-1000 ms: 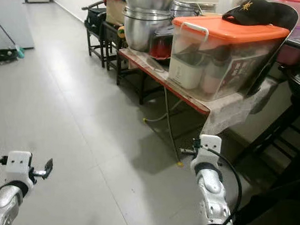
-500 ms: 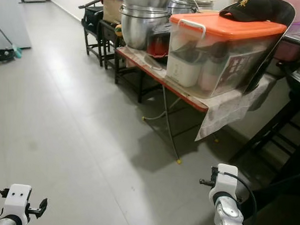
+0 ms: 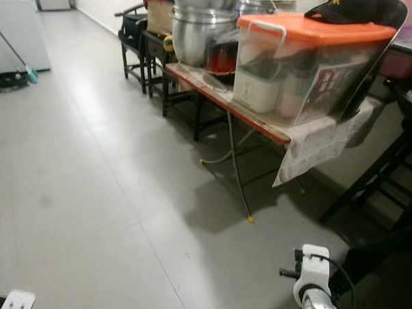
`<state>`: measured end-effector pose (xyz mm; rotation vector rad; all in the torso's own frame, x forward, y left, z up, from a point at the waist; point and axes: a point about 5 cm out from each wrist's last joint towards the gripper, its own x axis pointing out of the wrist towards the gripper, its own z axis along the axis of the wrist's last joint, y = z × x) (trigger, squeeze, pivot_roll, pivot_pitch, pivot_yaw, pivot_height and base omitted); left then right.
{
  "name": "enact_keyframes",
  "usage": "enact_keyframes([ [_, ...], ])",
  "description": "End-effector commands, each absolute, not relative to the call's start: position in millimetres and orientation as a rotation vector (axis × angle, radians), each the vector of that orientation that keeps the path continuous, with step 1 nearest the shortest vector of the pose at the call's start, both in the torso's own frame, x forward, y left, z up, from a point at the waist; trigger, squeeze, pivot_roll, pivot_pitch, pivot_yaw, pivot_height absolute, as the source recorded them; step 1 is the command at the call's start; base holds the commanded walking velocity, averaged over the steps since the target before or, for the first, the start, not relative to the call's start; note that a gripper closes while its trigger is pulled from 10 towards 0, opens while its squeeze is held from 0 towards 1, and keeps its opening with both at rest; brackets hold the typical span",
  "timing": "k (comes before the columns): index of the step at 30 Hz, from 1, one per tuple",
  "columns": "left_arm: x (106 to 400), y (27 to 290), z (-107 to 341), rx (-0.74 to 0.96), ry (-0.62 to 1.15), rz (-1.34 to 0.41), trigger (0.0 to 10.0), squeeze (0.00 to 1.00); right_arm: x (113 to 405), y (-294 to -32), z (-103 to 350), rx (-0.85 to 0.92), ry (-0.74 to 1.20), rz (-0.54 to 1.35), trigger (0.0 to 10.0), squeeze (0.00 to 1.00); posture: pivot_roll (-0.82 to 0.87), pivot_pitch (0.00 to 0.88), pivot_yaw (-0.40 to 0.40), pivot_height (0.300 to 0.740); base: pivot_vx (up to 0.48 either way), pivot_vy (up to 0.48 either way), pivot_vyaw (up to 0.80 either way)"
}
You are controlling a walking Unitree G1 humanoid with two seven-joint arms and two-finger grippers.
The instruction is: Building children table
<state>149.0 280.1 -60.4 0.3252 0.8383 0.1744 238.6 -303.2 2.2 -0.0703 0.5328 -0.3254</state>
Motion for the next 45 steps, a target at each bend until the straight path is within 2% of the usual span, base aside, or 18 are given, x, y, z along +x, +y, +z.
enact_keyframes([
  [1, 138.4, 274.9, -67.3, 0.322, 0.876, 0.149, 10.0, 0.0, 237.0, -304.0, 1.3, -0.096, 0.538, -0.315, 10.0, 0.0, 0.16, 0.025, -0.019, 0.635, 0.0, 0.0, 0.0],
  [26, 95.7, 261.6, -90.7, 0.278, 1.019, 0.122, 10.0, 0.0, 227.6, -313.1, -4.2, -0.114, 0.626, -0.275, 10.0, 0.0, 0.13, 0.124, -0.039, 0.54, 0.0, 0.0, 0.0],
  [29, 95.7, 261.6, -90.7, 0.278, 1.019, 0.122, 10.0, 0.0, 227.6, -313.1, -4.2, -0.114, 0.626, -0.275, 10.0, 0.0, 0.13, 0.124, -0.039, 0.54, 0.0, 0.0, 0.0],
  [34, 80.0, 257.3, -98.5, 0.25, 1.107, 0.115, 10.0, 0.0, 229.1, -320.5, 0.0, -0.122, 0.631, -0.28, 10.0, 0.0, 0.13, 0.137, -0.045, 0.515, 0.0, 0.0, 0.0],
  [45, 64.3, 253.2, -104.3, 0.23, 1.178, 0.122, 10.0, 0.0, 231.8, -325.6, 4.6, -0.13, 0.638, -0.277, 10.0, 0.0, 0.1, 0.148, -0.057, 0.48, 0.0, 0.0, 0.0],
])
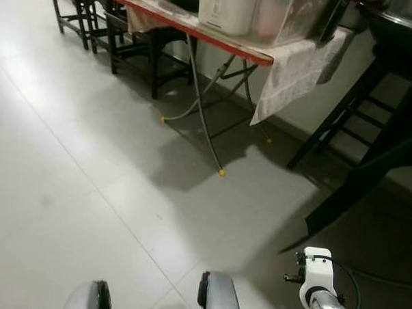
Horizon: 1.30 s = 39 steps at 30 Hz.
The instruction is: Building children table
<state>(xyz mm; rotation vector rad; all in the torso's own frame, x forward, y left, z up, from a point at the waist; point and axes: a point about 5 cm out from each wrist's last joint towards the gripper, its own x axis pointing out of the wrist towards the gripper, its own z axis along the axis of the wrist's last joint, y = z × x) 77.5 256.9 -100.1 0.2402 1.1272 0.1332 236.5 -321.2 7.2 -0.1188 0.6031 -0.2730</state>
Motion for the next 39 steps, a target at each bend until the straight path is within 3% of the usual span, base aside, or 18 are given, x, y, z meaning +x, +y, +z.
enact_keyframes([
  [1, 62.4, 252.5, -104.9, 0.232, 1.186, 0.117, 10.0, 0.0, 232.3, -326.7, 5.6, -0.133, 0.638, -0.276, 10.0, 0.0, 0.1, 0.152, -0.058, 0.475, 0.0, 0.0, 0.0],
  [20, 52.0, 244.9, -110.0, 0.236, 1.235, 0.212, 10.0, 0.0, 239.6, -344.5, 23.2, -0.171, 0.622, -0.292, 10.0, 0.0, 0.05, 0.163, -0.097, 0.41, 0.0, 0.0, 0.0],
  [39, 43.4, 224.5, -115.0, 0.242, 1.24, 0.329, 10.0, 0.0, 270.0, -379.1, 83.2, -0.258, 0.546, -0.302, 10.0, 0.0, -0.09, 0.163, -0.228, 0.33, 0.0, 0.0, 0.0],
])
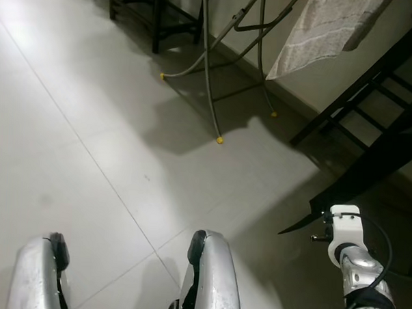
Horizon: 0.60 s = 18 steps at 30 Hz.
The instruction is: Building children table
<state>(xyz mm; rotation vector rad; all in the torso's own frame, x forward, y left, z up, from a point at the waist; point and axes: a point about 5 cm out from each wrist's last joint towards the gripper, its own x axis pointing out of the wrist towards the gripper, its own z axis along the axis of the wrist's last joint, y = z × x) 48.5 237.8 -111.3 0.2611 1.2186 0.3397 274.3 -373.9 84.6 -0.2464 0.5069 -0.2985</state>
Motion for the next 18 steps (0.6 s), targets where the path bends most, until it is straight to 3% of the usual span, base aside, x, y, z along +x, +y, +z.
enact_keyframes([
  [1, 43.4, 224.5, -115.0, 0.242, 1.24, 0.329, 10.0, 0.0, 270.0, -379.1, 83.2, -0.258, 0.546, -0.302, 10.0, 0.0, -0.09, 0.163, -0.228, 0.33, 0.0, 0.0, 0.0],
  [9, 45.7, 226.8, -112.7, 0.289, 1.196, 0.364, 10.0, 0.0, 288.8, -377.8, 108.0, -0.264, 0.481, -0.281, 10.0, 0.0, -0.12, 0.16, -0.257, 0.3, 0.0, 0.0, 0.0],
  [18, 43.2, 242.5, -108.3, 0.342, 1.186, 0.477, 10.0, 0.0, 299.5, -383.0, 131.2, -0.287, 0.438, -0.284, 10.0, 0.0, -0.17, 0.15, -0.297, 0.3, 0.0, 0.0, 0.0],
])
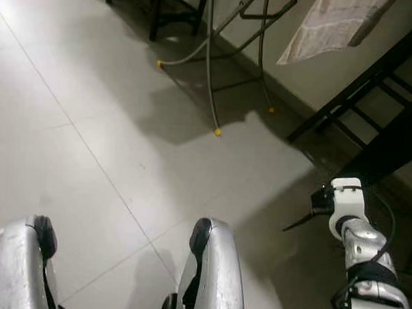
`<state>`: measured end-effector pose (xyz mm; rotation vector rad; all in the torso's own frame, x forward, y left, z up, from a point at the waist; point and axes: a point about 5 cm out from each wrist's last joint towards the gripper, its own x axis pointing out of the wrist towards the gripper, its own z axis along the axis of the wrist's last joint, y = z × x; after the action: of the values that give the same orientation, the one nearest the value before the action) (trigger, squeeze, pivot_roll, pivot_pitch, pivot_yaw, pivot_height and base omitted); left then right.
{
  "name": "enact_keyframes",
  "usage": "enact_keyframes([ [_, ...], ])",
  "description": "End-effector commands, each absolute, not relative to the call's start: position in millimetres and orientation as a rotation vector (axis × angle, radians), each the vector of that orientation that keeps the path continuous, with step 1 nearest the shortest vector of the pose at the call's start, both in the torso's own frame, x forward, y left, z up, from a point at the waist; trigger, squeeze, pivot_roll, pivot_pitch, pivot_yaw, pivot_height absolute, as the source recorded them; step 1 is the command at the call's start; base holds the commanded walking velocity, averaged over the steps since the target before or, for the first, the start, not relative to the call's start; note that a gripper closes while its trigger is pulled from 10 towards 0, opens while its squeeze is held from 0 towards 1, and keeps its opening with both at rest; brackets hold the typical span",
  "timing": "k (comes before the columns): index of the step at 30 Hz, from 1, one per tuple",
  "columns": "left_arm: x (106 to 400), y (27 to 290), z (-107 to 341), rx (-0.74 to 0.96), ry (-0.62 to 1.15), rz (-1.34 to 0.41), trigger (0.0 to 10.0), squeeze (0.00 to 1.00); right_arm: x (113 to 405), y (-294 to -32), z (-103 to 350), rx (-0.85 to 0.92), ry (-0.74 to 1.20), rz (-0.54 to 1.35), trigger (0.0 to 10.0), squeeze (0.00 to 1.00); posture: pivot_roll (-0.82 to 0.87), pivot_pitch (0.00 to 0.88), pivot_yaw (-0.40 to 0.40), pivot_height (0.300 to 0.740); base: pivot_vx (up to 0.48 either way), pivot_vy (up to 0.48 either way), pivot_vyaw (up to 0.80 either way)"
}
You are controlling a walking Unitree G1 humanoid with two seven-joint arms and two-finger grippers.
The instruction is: Building children table
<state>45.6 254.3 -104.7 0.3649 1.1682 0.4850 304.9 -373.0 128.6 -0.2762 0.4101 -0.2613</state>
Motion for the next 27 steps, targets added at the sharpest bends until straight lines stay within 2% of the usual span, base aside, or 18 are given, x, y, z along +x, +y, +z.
enact_keyframes([
  [1, 43.2, 242.5, -108.3, 0.342, 1.186, 0.477, 10.0, 0.0, 299.5, -383.0, 131.2, -0.287, 0.438, -0.284, 10.0, 0.0, -0.17, 0.15, -0.297, 0.3, 0.0, 0.0, 0.0],
  [18, 27.2, 230.2, -112.5, 0.27, 1.225, 0.536, 10.0, 0.0, 316.8, -380.4, 159.6, -0.322, 0.389, -0.262, 10.0, 0.0, -0.21, 0.133, -0.331, 0.3, 0.0, 0.0, 0.0],
  [27, 28.2, 220.8, -113.8, 0.195, 1.19, 0.527, 10.0, 0.0, 321.0, -391.5, 191.3, -0.33, 0.323, -0.307, 10.0, 0.0, -0.28, 0.106, -0.353, 0.3, 0.0, 0.0, 0.0],
])
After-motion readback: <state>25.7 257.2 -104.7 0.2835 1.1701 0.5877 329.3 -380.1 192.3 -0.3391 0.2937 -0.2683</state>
